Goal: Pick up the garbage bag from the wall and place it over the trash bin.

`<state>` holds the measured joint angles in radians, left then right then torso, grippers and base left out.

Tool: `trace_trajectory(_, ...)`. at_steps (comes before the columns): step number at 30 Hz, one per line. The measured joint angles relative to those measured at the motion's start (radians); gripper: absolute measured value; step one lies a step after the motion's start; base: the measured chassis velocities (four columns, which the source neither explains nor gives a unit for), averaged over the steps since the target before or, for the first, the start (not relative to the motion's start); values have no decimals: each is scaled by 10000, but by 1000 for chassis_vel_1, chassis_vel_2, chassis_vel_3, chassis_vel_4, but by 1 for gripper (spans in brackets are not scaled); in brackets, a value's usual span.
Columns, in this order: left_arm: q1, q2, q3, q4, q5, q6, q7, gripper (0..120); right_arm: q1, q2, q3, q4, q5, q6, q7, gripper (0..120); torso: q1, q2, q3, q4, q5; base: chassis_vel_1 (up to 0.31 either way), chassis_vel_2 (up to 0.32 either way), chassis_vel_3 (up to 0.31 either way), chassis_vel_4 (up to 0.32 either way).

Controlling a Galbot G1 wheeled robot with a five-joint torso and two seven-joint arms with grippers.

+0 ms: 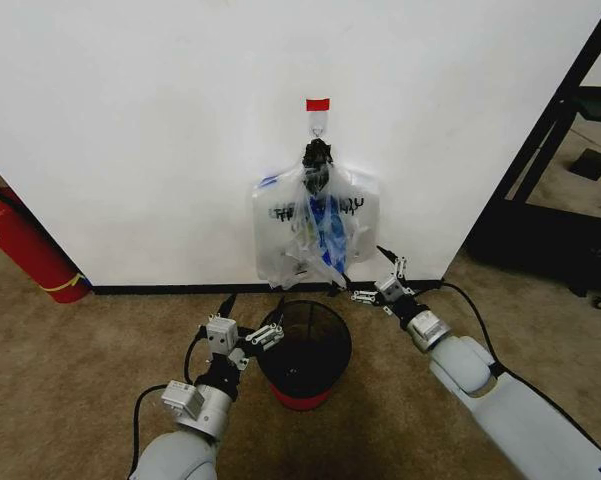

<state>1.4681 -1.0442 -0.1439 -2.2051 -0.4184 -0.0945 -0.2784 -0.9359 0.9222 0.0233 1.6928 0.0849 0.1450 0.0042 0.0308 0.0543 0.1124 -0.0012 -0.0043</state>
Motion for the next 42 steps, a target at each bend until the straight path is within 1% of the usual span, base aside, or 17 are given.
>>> trace_trajectory(6, 22, -29, -8, 16, 5, -24, 14, 100, 1050, 458, -793, -690, -23, -236, 118, 100, 0, 0, 0, 5, 1, 0, 0, 0, 0)
trace_trajectory(10, 74, -35, -86, -23, 9, -37, 16, 100, 1272, 651, -934, -908, 95, -456, 276, 92, 0, 0, 0, 3, 1, 0, 0, 0, 0)
trace_trajectory(12, 97, -55, -97, -43, 17, -41, 16, 100, 1129, 641, -880, -873, 136, -542, 301, 84, 0, 0, -1, 2, 0, 0, 0, 0, 0)
trace_trajectory(14, 106, -60, -99, -45, 21, -42, 16, 100, 1058, 635, -842, -850, 139, -572, 305, 82, 0, 0, -1, 1, 1, 0, 0, 0, 0)
trace_trajectory(16, 117, -68, -99, -45, 29, -48, 19, 100, 859, 638, -639, -788, 199, -698, 293, 70, 0, 0, -1, -3, 1, 0, 0, 0, 0)
trace_trajectory(19, 65, -67, -51, -6, 29, -53, 24, 100, 918, 680, -625, -851, 611, -921, 285, 59, 0, 0, -1, 0, 2, 0, 0, 0, 0)
trace_trajectory(20, 65, -67, -51, -6, 29, -53, 24, 100, 918, 680, -625, -851, 611, -921, 285, 59, 0, 0, -1, 0, 2, 0, 0, 0, 0)
trace_trajectory(21, 38, -71, -36, 8, 29, -54, 26, 100, 988, 692, -686, -851, 813, -1065, 288, 55, 0, 0, -1, 0, 2, 0, 0, 0, 0)
trace_trajectory(24, 20, -115, -22, 14, 29, -55, 28, 100, 1231, 756, -895, -889, 1165, -1496, 340, 42, 0, 0, -1, 4, 2, 0, 0, 0, 0)
trace_trajectory(25, 37, -118, -30, 13, 29, -55, 28, 100, 1278, 770, -918, -918, 1211, -1569, 371, 41, 0, 0, -1, 3, 2, 0, 0, 0, 0)
trace_trajectory(26, 69, -119, -49, 4, 28, -58, 28, 100, 1324, 785, -944, -937, 1323, -1681, 423, 34, 0, 0, -1, 3, 0, 0, 0, 0, 0)
trace_trajectory(27, 98, -112, -74, -12, 29, -63, 28, 100, 1342, 787, -961, -936, 1461, -1799, 473, 30, 0, 0, -1, 3, 1, 0, 0, 0, 0)
trace_trajectory(29, 114, -106, -92, -22, 29, -67, 29, 100, 1346, 785, -968, -928, 1547, -1870, 510, 30, 0, 0, -1, 4, 2, 0, 0, 0, 0)
trace_trajectory(30, 147, -87, -134, -41, 29, -83, 29, 100, 1341, 764, -991, -847, 1798, -2056, 629, 20, 0, 0, -1, 1, 2, 0, 0, 0, 0)
trace_trajectory(34, 160, -105, -123, -58, 51, -93, 29, 100, 1276, 741, -981, -667, 2008, -2149, 785, 4, 0, 0, -1, 1, 2, 0, 0, 0, 0)
trace_trajectory(37, 159, -113, -91, -58, 69, -95, 29, 100, 1263, 741, -972, -618, 2064, -2151, 837, 0, 0, 0, -1, 1, 1, 0, 0, 0, 0)
trace_trajectory(42, 194, -75, -113, -166, 85, -97, 23, 100, 1052, 826, -707, -249, 2617, -2124, 969, 0, 0, 0, -1, 3, 2, 0, 0, 0, 0)
